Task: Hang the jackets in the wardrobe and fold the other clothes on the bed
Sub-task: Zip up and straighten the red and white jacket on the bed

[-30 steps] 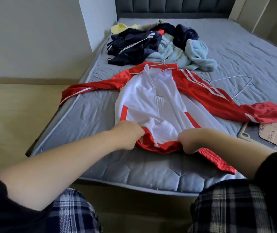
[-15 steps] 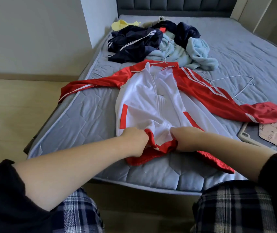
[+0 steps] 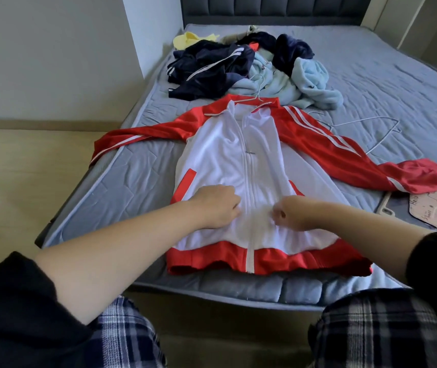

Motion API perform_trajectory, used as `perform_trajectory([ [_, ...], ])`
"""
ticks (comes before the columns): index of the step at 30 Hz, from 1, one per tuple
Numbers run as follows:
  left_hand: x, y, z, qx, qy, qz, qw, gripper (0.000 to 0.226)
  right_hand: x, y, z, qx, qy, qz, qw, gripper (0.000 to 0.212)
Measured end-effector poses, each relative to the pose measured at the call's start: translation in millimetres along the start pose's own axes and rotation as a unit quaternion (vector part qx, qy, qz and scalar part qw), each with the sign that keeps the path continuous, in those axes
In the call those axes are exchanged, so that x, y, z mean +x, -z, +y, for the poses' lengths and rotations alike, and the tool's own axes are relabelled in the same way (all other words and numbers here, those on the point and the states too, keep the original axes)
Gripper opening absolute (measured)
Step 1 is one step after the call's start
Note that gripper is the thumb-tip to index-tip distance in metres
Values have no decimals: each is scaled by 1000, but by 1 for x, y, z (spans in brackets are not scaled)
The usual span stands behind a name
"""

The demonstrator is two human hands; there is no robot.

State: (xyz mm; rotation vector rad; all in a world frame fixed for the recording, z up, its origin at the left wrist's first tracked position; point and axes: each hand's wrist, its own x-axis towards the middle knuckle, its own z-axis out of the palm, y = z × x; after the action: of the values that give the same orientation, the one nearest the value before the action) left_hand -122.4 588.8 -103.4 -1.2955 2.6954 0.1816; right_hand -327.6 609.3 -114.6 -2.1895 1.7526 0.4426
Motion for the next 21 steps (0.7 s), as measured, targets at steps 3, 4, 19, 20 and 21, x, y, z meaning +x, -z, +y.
perform_trajectory([
  [3, 38, -9, -15, -50, 18, 45, 998, 31, 31, 5, 3, -3, -15, 81, 997, 24],
  [4, 55, -13, -22, -64, 31, 60, 996, 34, 47, 12, 5, 13, -19, 145, 989, 22],
  [19, 231, -66, -117, -111, 155, 305, 933, 37, 233, 34, 47, 181, -37, 223, 957, 16],
  [20, 235, -64, -118, -121, 163, 318, 926, 35, 236, 37, 50, 168, -24, 205, 964, 16],
  [21, 239, -63, -118, -130, 171, 335, 918, 31, 238, 41, 54, 162, -15, 187, 969, 19],
])
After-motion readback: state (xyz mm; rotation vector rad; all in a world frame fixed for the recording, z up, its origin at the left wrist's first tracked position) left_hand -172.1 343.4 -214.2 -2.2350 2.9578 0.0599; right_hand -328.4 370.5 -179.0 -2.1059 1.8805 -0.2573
